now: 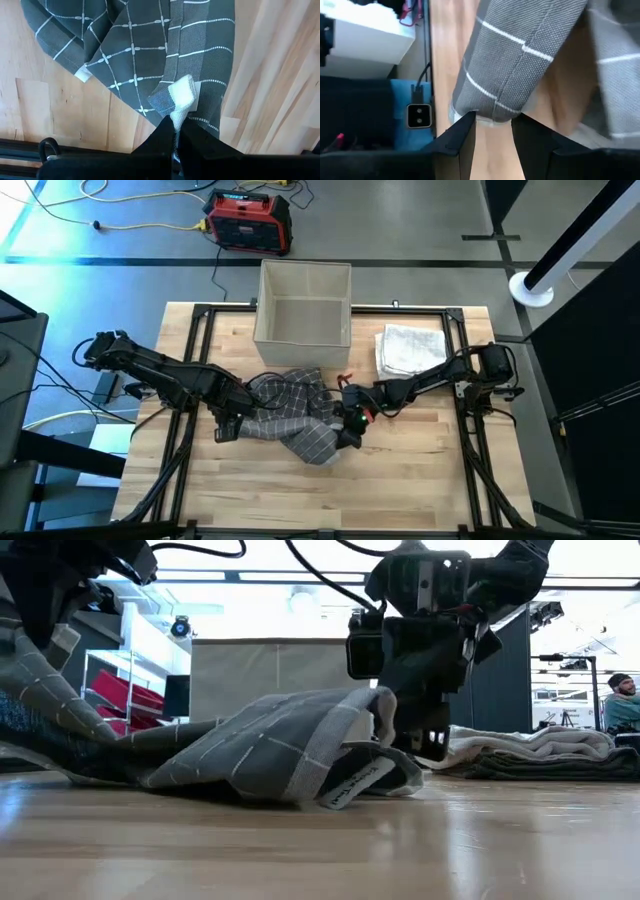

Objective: Fold towel
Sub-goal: Fold the gray patterned towel

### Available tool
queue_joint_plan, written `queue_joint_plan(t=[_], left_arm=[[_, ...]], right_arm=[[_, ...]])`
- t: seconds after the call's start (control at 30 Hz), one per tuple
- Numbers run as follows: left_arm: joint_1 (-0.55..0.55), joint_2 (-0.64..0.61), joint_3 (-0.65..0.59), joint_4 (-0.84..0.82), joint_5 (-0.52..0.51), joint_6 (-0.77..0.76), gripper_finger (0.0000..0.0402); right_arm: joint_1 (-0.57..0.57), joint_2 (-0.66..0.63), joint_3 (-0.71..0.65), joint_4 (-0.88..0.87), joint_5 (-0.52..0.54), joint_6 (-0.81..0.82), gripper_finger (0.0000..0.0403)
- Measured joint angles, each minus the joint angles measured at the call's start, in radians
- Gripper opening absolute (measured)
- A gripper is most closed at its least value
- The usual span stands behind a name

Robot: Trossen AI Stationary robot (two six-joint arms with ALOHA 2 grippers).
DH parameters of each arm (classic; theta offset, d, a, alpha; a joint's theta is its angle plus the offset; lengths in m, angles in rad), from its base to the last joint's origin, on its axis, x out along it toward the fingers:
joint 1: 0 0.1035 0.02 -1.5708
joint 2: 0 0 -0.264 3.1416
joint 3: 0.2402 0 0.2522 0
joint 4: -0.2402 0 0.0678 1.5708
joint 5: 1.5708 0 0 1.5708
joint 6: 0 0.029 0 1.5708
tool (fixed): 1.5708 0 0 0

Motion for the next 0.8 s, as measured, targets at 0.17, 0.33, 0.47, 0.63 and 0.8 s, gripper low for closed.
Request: queue_joint_plan(t=[0.17, 0.33, 0.47, 0.63, 0.8], left_arm=[[0.0, 0.0, 0.0, 0.0, 0.0, 0.008, 0.0], [0.0, 0.0, 0.0, 0.0, 0.0, 0.015, 0.0], [0.0, 0.0, 0.0, 0.0, 0.0, 0.015, 0.0], [0.0, 0.0, 0.0, 0.0, 0.0, 0.015, 0.0], [0.0, 0.0, 0.0, 0.0, 0.0, 0.012, 0.0]], right_arm=[[0.0, 0.0, 0.0, 0.008, 0.018, -0.02, 0.0193], [0.019, 0.001, 0.0, 0.008, -0.033, -0.084, 0.0235], [0.043, 0.032, 0.0, 0.034, -0.054, -0.079, 0.024], [0.055, 0.103, 0.0, 0.136, -0.114, -0.01, 0.024], [0.055, 0.131, 0.002, 0.232, -0.121, 0.01, 0.024]])
